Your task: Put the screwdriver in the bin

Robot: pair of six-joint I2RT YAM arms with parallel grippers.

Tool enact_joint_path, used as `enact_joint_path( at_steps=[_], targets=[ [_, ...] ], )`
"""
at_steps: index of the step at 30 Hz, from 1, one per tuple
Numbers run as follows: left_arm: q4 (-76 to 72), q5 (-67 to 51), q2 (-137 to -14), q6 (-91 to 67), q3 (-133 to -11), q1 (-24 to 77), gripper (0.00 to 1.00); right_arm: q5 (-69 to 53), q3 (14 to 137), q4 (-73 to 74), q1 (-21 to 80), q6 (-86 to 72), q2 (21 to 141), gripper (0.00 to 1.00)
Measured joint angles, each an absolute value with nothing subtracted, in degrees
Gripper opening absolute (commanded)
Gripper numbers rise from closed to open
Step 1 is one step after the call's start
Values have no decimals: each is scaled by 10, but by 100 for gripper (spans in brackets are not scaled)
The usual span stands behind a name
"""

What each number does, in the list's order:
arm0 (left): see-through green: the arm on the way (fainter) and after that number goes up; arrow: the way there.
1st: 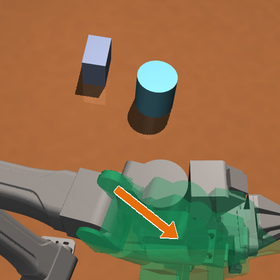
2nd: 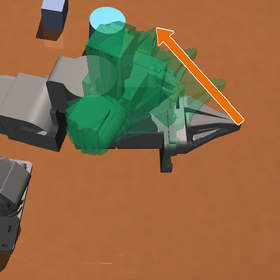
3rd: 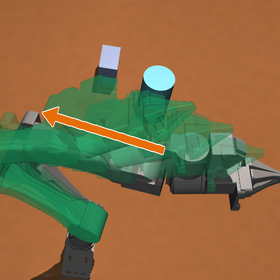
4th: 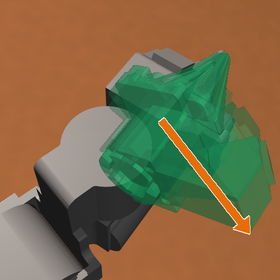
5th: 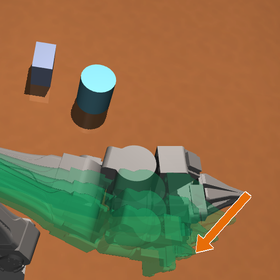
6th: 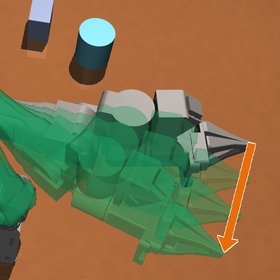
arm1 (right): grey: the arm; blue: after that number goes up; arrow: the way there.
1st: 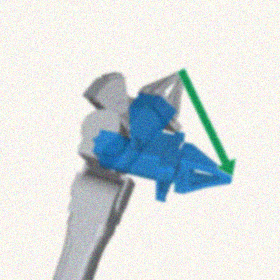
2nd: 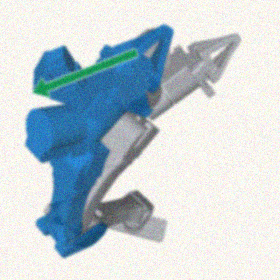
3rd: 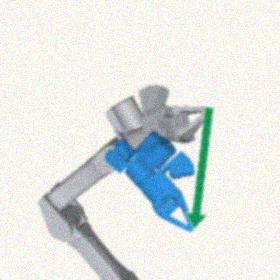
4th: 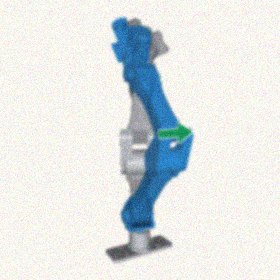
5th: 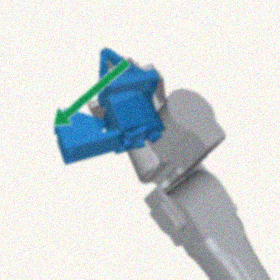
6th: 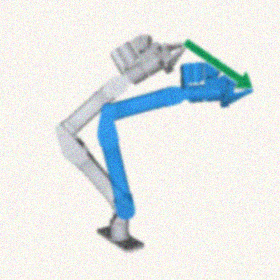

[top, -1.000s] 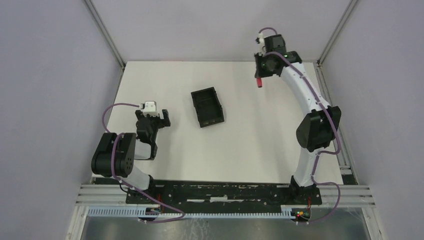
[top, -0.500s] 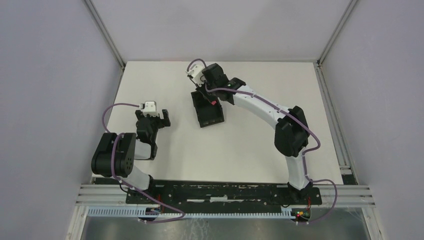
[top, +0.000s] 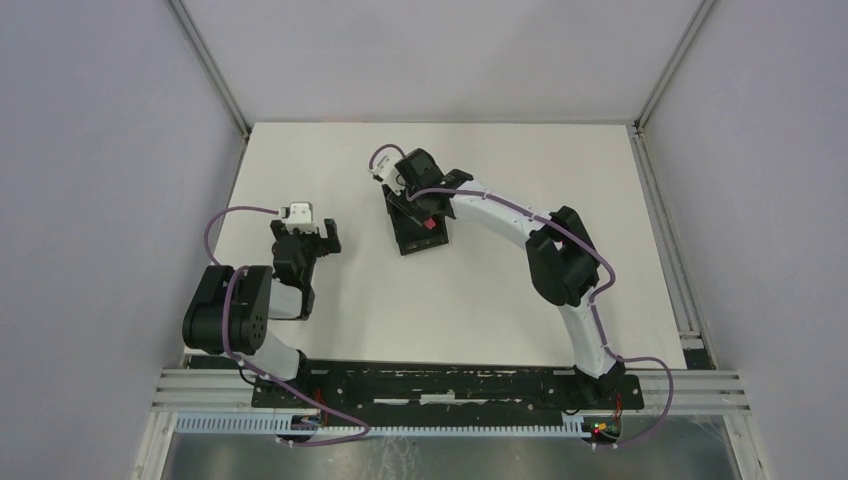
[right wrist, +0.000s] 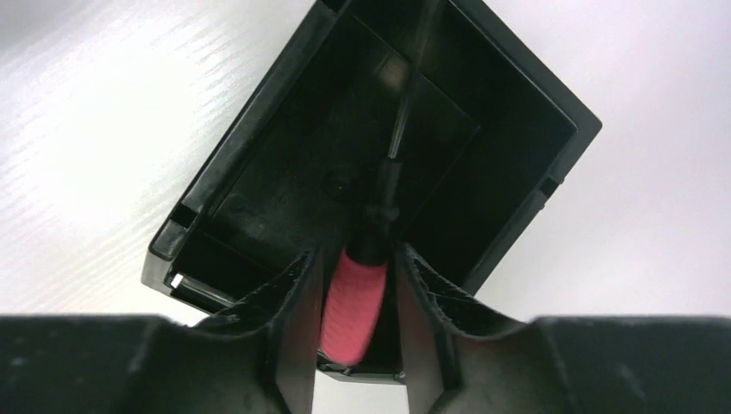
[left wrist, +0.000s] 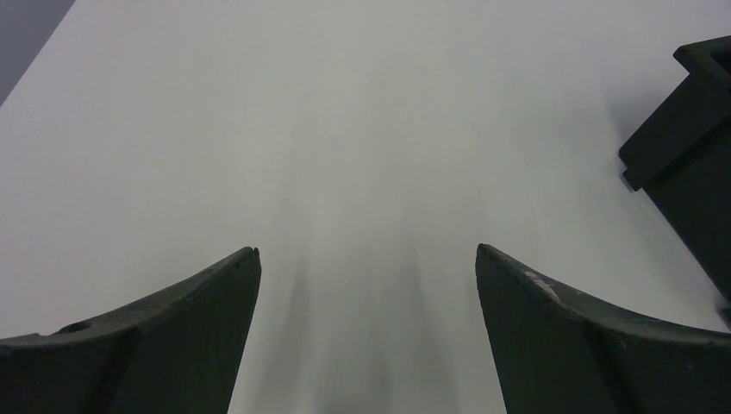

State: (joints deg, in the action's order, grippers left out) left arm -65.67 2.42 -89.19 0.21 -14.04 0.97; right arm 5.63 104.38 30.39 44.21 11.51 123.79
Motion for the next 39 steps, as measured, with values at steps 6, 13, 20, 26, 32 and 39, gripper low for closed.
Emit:
enact_joint_path(
  at_steps=[6, 13, 20, 26, 32, 39],
  targets=[
    [-657, 24, -892, 2, -140, 10, 100, 64, 1046, 300, 445, 107, 1237, 60],
    [-657, 24, -892, 2, -140, 10, 100, 81, 1045, 287, 446, 90, 1195, 71],
    [-657, 24, -892, 2, -140, 10, 100, 81, 1009, 238, 434, 74, 1069, 92],
    [-657, 24, -892, 2, -140, 10, 100, 85, 867, 178, 397, 54, 945, 98],
    [-657, 24, -892, 2, -140, 10, 100, 95, 609, 95, 288, 26, 800, 98],
    [-657, 24, -892, 2, -140, 10, 100, 146, 316, -39, 170, 4, 630, 98]
  ],
)
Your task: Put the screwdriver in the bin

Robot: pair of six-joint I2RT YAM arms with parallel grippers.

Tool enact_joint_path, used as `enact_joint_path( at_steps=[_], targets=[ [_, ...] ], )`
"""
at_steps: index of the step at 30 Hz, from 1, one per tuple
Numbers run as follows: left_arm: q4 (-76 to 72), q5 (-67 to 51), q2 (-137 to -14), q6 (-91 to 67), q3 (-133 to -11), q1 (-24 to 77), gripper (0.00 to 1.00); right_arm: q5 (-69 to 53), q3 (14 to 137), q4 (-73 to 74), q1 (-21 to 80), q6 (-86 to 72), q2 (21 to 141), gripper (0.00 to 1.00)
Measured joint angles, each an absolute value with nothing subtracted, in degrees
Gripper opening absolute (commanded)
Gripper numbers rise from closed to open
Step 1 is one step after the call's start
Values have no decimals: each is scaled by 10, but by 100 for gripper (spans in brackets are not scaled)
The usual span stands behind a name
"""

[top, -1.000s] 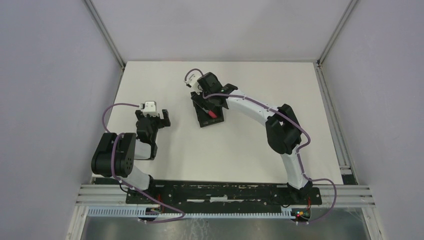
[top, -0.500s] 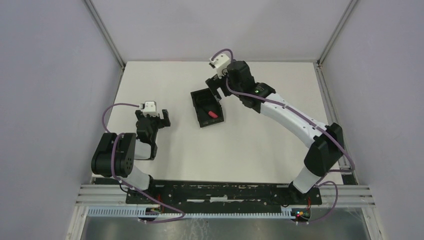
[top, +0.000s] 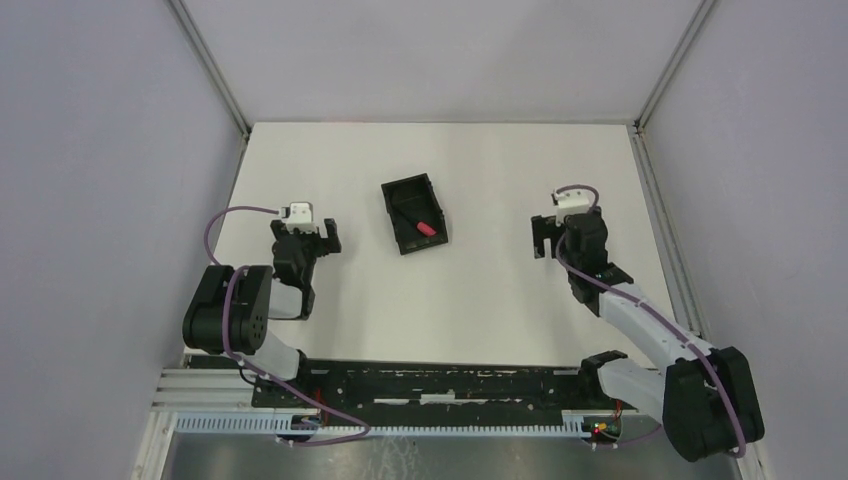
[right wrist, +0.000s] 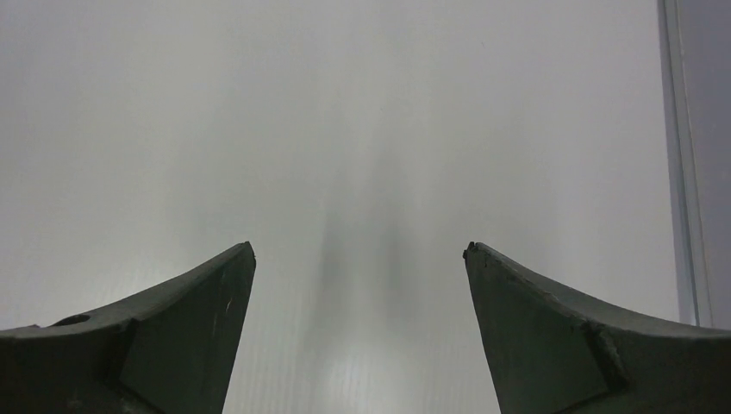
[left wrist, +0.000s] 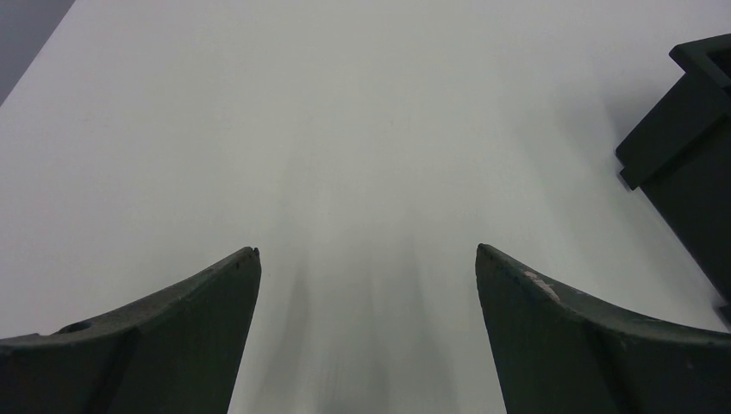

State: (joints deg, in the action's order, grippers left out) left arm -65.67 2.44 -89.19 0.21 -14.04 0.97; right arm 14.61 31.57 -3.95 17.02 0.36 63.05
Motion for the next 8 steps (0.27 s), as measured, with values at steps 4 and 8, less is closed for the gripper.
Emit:
enact_joint_path(
  at_steps=[4, 8],
  targets=[
    [-657, 24, -892, 2, -140, 10, 100, 166, 192, -129, 130, -7, 585, 98],
    [-657, 24, -892, 2, -140, 10, 100, 176, 116, -184, 111, -9, 569, 98]
  ],
)
